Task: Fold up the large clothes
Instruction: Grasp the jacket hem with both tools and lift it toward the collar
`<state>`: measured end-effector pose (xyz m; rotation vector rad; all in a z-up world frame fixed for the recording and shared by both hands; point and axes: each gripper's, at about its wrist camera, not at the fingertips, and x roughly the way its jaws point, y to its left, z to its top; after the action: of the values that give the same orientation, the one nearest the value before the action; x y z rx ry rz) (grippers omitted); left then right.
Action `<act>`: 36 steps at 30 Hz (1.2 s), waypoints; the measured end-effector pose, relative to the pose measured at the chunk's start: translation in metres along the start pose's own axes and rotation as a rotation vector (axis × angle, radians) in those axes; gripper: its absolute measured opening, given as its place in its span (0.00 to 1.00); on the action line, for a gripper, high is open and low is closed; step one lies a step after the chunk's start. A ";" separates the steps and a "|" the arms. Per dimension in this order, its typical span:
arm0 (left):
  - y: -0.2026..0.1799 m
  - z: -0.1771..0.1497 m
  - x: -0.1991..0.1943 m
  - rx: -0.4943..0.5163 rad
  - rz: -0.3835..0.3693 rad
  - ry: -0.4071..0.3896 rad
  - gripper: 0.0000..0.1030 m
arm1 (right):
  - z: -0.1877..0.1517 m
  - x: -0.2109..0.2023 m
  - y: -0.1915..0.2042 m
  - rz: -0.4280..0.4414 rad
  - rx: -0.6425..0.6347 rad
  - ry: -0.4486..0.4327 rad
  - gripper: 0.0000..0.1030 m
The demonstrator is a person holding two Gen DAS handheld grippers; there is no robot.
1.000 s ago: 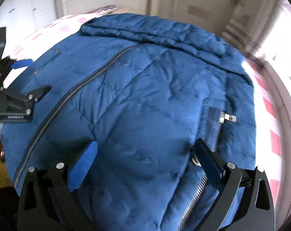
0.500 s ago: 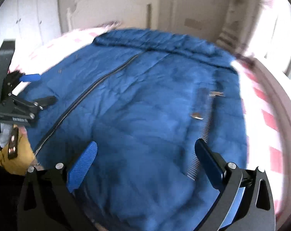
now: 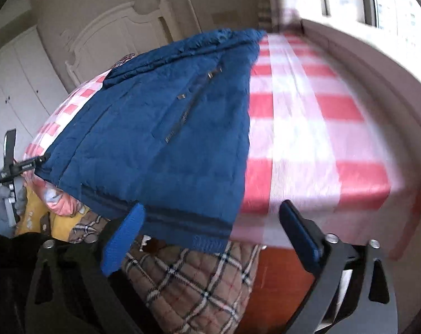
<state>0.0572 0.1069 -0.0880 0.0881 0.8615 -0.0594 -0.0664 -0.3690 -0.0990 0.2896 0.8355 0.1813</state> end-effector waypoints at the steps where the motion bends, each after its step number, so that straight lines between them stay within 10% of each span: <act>1: -0.002 -0.001 0.000 0.002 -0.003 0.002 0.98 | -0.001 0.002 0.001 0.015 0.015 0.003 0.84; 11: -0.008 -0.008 -0.010 0.017 -0.094 0.018 0.65 | -0.001 -0.008 0.024 0.030 -0.055 -0.072 0.54; 20: 0.001 -0.001 0.001 -0.018 -0.135 0.033 0.80 | 0.015 0.005 0.025 0.009 -0.028 -0.088 0.55; 23: -0.002 0.002 0.002 -0.007 -0.194 0.040 0.60 | 0.017 0.010 0.034 -0.030 -0.083 -0.101 0.55; 28: -0.011 0.003 -0.010 -0.014 -0.207 0.016 0.19 | 0.012 0.003 0.037 0.007 -0.125 -0.166 0.25; 36: 0.024 -0.014 -0.111 -0.200 -0.457 -0.184 0.16 | 0.022 -0.093 0.050 0.204 -0.103 -0.341 0.18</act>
<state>-0.0233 0.1344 -0.0115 -0.2992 0.6857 -0.4026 -0.1135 -0.3512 -0.0040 0.2985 0.4561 0.3542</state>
